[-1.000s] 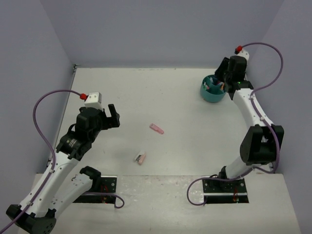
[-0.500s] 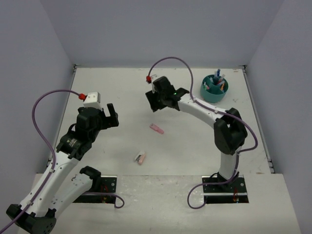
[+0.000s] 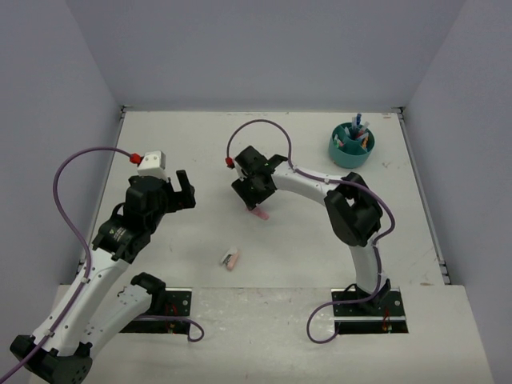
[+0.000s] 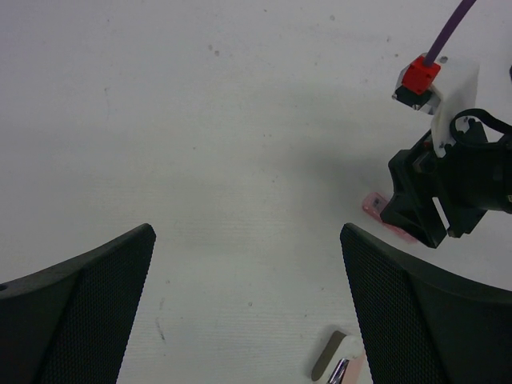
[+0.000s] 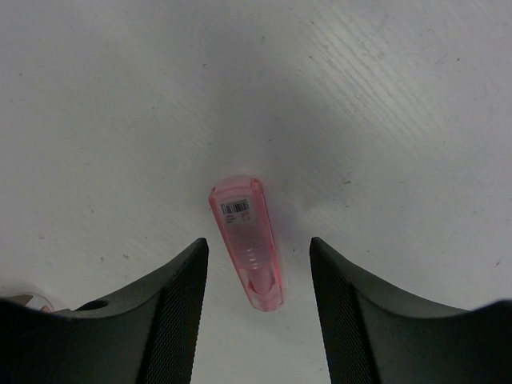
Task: Sort the stationery into containers
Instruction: Pick up the stationery from the center of the board, then place the stationery in the storage box.
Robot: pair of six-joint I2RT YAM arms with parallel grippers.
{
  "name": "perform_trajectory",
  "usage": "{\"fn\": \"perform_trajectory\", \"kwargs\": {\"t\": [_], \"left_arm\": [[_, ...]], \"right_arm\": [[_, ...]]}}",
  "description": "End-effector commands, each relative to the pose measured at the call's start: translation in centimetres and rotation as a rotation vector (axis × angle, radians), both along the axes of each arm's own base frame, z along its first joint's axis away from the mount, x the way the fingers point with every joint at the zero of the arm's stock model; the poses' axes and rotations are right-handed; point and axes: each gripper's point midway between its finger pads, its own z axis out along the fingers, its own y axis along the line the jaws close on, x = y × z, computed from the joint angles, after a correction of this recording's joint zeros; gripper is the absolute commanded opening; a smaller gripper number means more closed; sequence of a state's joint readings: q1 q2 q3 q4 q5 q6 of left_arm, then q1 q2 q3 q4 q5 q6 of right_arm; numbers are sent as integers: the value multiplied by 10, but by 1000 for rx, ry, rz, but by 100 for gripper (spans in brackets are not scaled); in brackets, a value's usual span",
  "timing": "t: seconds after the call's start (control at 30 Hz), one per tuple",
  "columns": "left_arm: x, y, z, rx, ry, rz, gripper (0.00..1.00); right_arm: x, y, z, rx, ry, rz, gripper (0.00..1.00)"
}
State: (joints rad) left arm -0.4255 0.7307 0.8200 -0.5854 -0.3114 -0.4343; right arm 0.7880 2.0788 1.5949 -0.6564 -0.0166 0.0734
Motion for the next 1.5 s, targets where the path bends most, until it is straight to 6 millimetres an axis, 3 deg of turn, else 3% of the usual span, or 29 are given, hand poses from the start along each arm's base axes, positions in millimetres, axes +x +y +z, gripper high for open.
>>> {"fn": "perform_trajectory", "kwargs": {"t": [0.0, 0.17, 0.2, 0.27, 0.33, 0.4, 0.47, 0.5, 0.53, 0.6, 0.73, 0.77, 0.9, 1.0, 1.1, 1.33, 1.47], "left_arm": [[4, 0, 11, -14, -44, -2, 100], [3, 0, 13, -18, -53, -3, 100], [3, 0, 13, -18, -52, -5, 100], [3, 0, 13, -18, -54, -5, 100], [2, 0, 13, -20, -57, -6, 100], [2, -1, 14, -21, -58, -12, 100], [2, -1, 14, -21, -57, -13, 100], [2, -1, 14, -21, -58, -13, 100], [2, -1, 14, -22, -58, -15, 100], [1, -1, 15, -23, -62, -18, 100], [0, -2, 17, -33, -72, -26, 100], [-1, -2, 18, -35, -76, -27, 100], [-1, -4, 18, -36, -73, -37, 100], [0, -5, 16, -35, -67, -42, 100], [0, -6, 16, -37, -69, -48, 100], [0, -8, 16, -35, -66, -54, 100], [0, -9, 16, -36, -67, -59, 100]], "right_arm": [[-5, 6, -12, -38, 34, 48, 54], [-12, 5, -28, -90, 61, 70, 51], [-12, 3, -30, -105, 62, 70, 46], [-3, 0, -31, -127, 17, 50, 21], [12, -11, -17, -144, -73, -15, 2], [28, -19, 14, -89, -162, -93, 0], [43, -39, 29, -27, -193, -202, 0], [54, -52, 49, 38, -223, -268, 0], [79, -81, 96, 161, -311, -396, 0], [96, -149, 123, 251, -389, -691, 0], [119, -321, 186, 379, -678, -1254, 0], [120, -344, 185, 381, -700, -1313, 0], [130, -401, 197, 293, -789, -1459, 0], [142, -425, 195, 241, -822, -1517, 0], [164, -436, 192, 217, -829, -1516, 0], [211, -437, 168, 174, -747, -1456, 0], [228, -429, 157, 173, -680, -1411, 0]]}}
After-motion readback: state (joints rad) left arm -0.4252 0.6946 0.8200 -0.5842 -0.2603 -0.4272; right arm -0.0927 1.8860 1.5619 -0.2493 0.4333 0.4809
